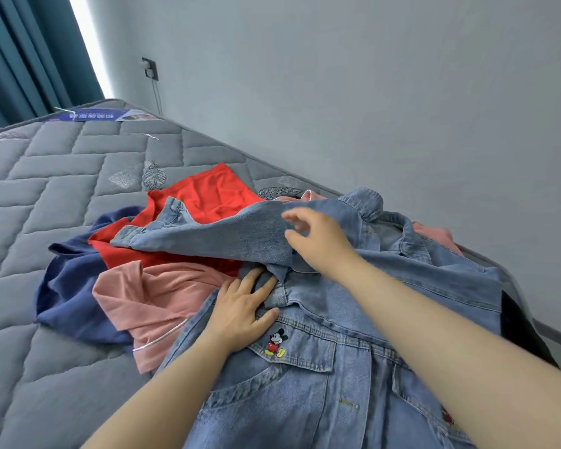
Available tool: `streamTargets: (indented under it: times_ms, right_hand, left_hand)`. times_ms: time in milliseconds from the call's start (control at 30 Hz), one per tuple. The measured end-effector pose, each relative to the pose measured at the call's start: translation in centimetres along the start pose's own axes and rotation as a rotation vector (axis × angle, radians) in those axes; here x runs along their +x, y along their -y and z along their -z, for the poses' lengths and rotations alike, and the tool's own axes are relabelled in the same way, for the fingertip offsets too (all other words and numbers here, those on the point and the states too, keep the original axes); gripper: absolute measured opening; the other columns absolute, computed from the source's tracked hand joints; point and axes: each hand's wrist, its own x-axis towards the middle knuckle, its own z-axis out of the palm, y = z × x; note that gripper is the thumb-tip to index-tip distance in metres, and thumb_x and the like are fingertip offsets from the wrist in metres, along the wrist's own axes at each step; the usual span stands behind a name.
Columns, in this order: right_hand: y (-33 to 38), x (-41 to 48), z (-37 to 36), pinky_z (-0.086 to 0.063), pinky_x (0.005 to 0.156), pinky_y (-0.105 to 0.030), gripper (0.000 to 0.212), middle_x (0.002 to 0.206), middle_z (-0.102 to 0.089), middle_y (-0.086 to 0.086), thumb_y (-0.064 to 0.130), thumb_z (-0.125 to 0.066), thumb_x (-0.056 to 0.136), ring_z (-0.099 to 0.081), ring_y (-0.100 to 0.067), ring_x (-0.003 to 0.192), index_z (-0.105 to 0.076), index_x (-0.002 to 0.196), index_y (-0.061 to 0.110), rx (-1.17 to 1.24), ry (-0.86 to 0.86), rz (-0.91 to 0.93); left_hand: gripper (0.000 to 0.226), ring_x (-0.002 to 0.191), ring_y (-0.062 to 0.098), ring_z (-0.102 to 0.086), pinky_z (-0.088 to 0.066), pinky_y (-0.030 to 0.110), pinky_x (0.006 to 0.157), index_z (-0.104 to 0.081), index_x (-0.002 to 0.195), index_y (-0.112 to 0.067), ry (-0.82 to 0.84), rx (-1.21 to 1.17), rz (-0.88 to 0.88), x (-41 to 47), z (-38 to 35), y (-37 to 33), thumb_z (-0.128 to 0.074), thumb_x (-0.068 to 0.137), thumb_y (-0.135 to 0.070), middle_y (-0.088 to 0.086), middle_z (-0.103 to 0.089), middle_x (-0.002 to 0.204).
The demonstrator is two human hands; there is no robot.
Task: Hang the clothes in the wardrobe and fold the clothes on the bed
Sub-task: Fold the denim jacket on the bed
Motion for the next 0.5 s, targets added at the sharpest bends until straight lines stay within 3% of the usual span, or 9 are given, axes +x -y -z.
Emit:
streamTargets:
  times_ms: [167,200,233,267,333,400,467,500]
  right_hand:
    - [3.9,5.0,-1.0,-0.008,0.072,0.015,0.046,0.14,-0.054,0.004,0.018,-0.062,0.087,-0.045,-0.013,0.13,-0.056,0.133,0.019,-0.283,0.142,0.197]
    - [4.3,5.6,-1.6,-0.012,0.08,0.013,0.051,0.143,-0.051,0.003,0.019,-0.064,0.087,-0.042,-0.014,0.133,-0.054,0.136,0.018,-0.296,0.186,0.214]
    - [4.7,6.2,-2.2,-0.02,0.097,0.0,0.056,0.144,-0.048,0.002,0.023,-0.066,0.086,-0.04,-0.015,0.135,-0.05,0.139,0.019,-0.33,0.236,0.223]
    - [4.9,6.5,-3.0,-0.02,0.112,-0.022,0.061,0.144,-0.047,0.001,0.03,-0.068,0.085,-0.039,-0.016,0.135,-0.047,0.141,0.02,-0.394,0.285,0.223]
    - [5.0,6.9,-4.4,-0.008,0.119,-0.051,0.064,0.136,-0.052,0.0,0.042,-0.069,0.083,-0.042,-0.016,0.131,-0.047,0.14,0.021,-0.546,0.351,0.228]
    - [4.9,7.2,-5.1,-0.005,0.119,-0.053,0.043,0.124,-0.061,0.002,0.039,-0.063,0.088,-0.05,-0.017,0.123,-0.058,0.127,0.021,-0.588,0.336,0.262]
    - [4.4,7.4,-4.3,-0.022,0.114,-0.046,0.021,0.113,-0.067,0.0,0.028,-0.057,0.093,-0.055,-0.021,0.113,-0.068,0.108,0.018,-0.486,0.259,0.293]
    - [4.0,7.4,-3.2,-0.033,0.105,-0.04,0.018,0.106,-0.069,-0.003,0.023,-0.056,0.094,-0.057,-0.023,0.107,-0.071,0.1,0.015,-0.398,0.196,0.283]
  left_hand:
    - [0.058,0.109,0.031,-0.056,-0.029,0.045,0.107,-0.05,0.138,-0.027,-0.173,-0.055,-0.016,-0.6,-1.7,0.2,-0.03,0.091,-0.054,0.01,-0.049,0.141]
    - [0.056,0.106,0.032,-0.057,-0.028,0.044,0.106,-0.053,0.137,-0.026,-0.192,-0.055,-0.015,-0.7,-1.9,0.2,-0.033,0.091,-0.052,0.01,-0.051,0.139]
    - [0.055,0.104,0.032,-0.057,-0.026,0.044,0.105,-0.054,0.135,-0.025,-0.203,-0.05,-0.016,-0.7,-2.0,0.1,-0.035,0.091,-0.051,0.01,-0.052,0.137]
    - [0.054,0.102,0.031,-0.057,-0.026,0.044,0.105,-0.055,0.135,-0.025,-0.209,-0.047,-0.016,-0.7,-2.2,0.1,-0.036,0.091,-0.05,0.01,-0.053,0.137]
    - [0.052,0.101,0.031,-0.056,-0.027,0.044,0.104,-0.056,0.134,-0.025,-0.209,-0.053,-0.008,-0.5,-2.5,0.0,-0.038,0.091,-0.049,0.01,-0.053,0.137]
    - [0.052,0.1,0.031,-0.057,-0.028,0.045,0.104,-0.057,0.133,-0.025,-0.198,-0.059,0.001,-0.4,-2.6,0.0,-0.038,0.09,-0.049,0.01,-0.053,0.136]
    - [0.052,0.103,0.03,-0.056,-0.027,0.045,0.106,-0.056,0.133,-0.025,-0.185,-0.059,0.0,-0.3,-2.7,0.0,-0.038,0.09,-0.049,0.01,-0.052,0.138]
    - [0.052,0.104,0.03,-0.056,-0.027,0.044,0.106,-0.057,0.133,-0.025,-0.183,-0.057,-0.002,-0.3,-2.6,0.0,-0.039,0.09,-0.049,0.01,-0.052,0.138]
